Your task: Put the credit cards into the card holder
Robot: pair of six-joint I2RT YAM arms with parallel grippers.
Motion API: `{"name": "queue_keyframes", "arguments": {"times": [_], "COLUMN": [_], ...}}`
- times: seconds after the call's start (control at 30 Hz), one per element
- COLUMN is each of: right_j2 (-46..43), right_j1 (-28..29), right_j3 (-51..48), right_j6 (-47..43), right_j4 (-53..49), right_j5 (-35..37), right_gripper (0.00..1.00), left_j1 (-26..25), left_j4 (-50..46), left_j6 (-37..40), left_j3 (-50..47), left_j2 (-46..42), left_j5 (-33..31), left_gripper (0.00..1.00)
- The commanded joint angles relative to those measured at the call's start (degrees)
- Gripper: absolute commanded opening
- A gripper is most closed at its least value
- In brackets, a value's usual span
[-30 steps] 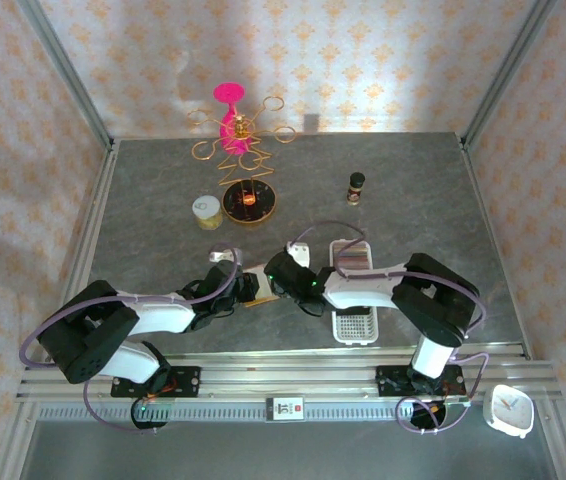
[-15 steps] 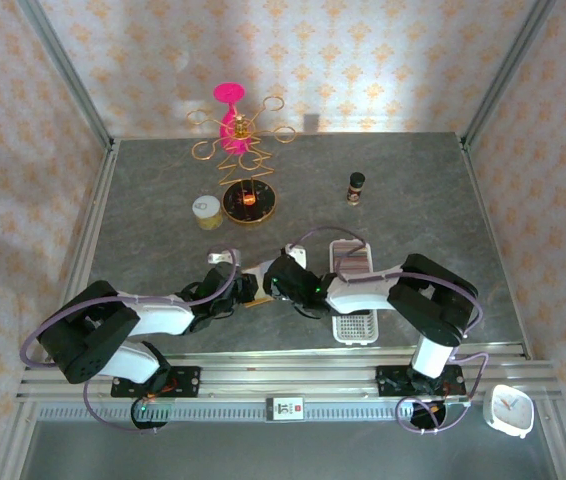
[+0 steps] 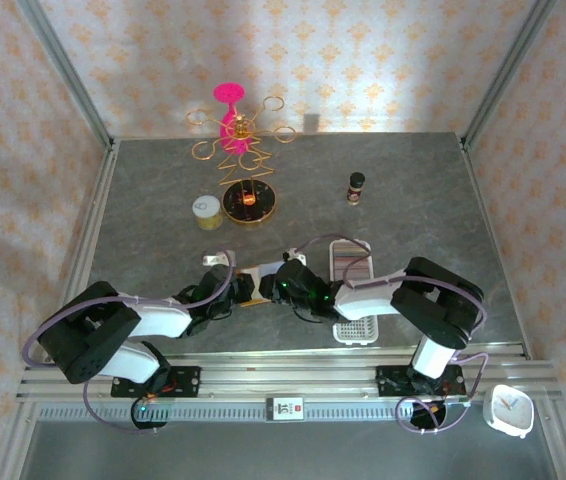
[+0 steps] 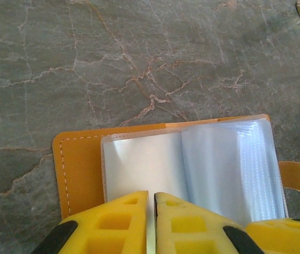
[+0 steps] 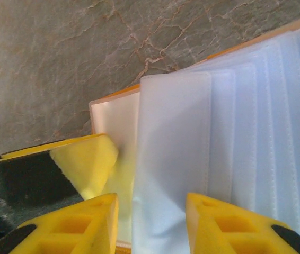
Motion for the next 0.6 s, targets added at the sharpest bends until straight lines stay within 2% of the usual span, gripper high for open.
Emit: {"name": "queue_keyframes", "arguments": {"times": [0.0,0.3,0.57], "right_j2": [-2.3,-1.7,-5.4], "right_j1": [0.1,0.1,0.1], "right_j3": [-0.7,-0.1,1.6], "right_j6": [1.9,2.6,0.5], "right_j4": [4.4,5.6,-7.8], "right_j5": [-1.4,-1.7,8.8], "right_gripper": [0.38,0.37,0.38], "left_j1": [0.5,1.6,1.6], "left_j4": [1.7,5.9,5.3], "left_j6": [-1.2,-2.7,-1.2], "left_j3": [-1.4,-2.9,-2.7], "left_j2": [0.3,1.2,1.4], "left_j5": [0.3,1.7,2.4], "left_gripper": [0.13,0.05,0.04]}}
